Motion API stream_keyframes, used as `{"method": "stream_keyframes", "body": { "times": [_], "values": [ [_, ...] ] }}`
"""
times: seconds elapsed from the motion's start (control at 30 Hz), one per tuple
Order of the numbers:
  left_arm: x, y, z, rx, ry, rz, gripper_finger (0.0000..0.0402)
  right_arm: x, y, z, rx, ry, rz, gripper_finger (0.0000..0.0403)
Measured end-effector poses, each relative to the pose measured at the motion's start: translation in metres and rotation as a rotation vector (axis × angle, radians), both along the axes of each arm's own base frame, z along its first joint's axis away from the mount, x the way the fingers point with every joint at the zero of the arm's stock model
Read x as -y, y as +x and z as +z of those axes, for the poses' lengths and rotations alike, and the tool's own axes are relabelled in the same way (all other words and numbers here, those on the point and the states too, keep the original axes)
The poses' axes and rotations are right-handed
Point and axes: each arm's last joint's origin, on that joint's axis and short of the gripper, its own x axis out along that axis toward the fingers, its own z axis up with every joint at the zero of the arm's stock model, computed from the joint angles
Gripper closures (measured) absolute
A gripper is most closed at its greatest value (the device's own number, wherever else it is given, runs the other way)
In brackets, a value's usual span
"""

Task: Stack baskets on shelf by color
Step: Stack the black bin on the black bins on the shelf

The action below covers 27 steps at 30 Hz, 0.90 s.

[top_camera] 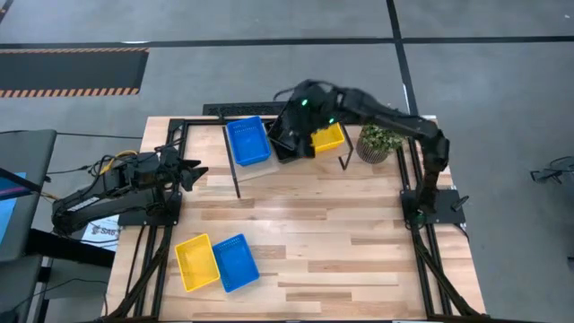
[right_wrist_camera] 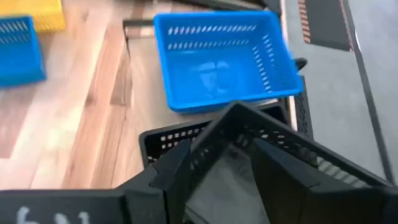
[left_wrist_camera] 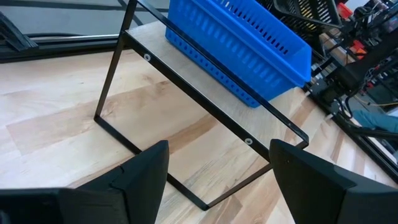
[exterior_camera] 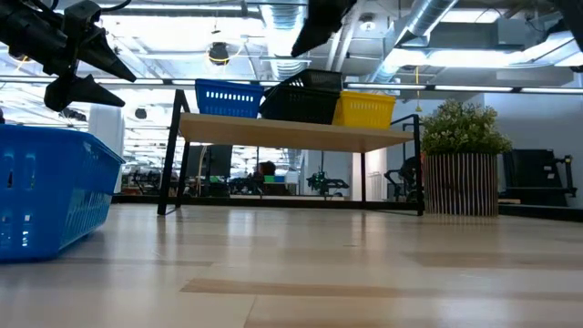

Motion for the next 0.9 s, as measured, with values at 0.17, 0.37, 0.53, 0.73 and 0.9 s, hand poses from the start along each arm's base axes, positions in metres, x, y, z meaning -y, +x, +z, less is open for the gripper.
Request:
{"method": "stream_keyframes", "body": {
  "times": [0.17,0.37,0.53,0.73,0.9],
  "values": [
    [0.000,0.000,0.000,0.000,0.000,0.000,0.0136,-0.014,0.028,-0.033,-0.132,-0.131,-0.043,0.0213],
    [0.000,0.000,0.000,0.000,0.000,0.000,0.0136,-0.017,0.034,-0.049,-0.212,-0.150,-0.078,0.0215],
    [0.000,0.000,0.000,0.000,0.000,0.000,0.0136,-0.012,0.033,-0.053,-0.236,-0.121,-0.116,0.0214],
    [0.000,0.000,0.000,0.000,0.000,-0.001,0.0136,-0.018,0.024,-0.030,-0.147,-0.136,-0.122,0.0220],
    [0.000,0.000,0.000,-0.001,0.000,0.000,0.0136,-0.030,-0.004,0.005,-0.095,-0.208,-0.164,0.0229]
  ]
}}
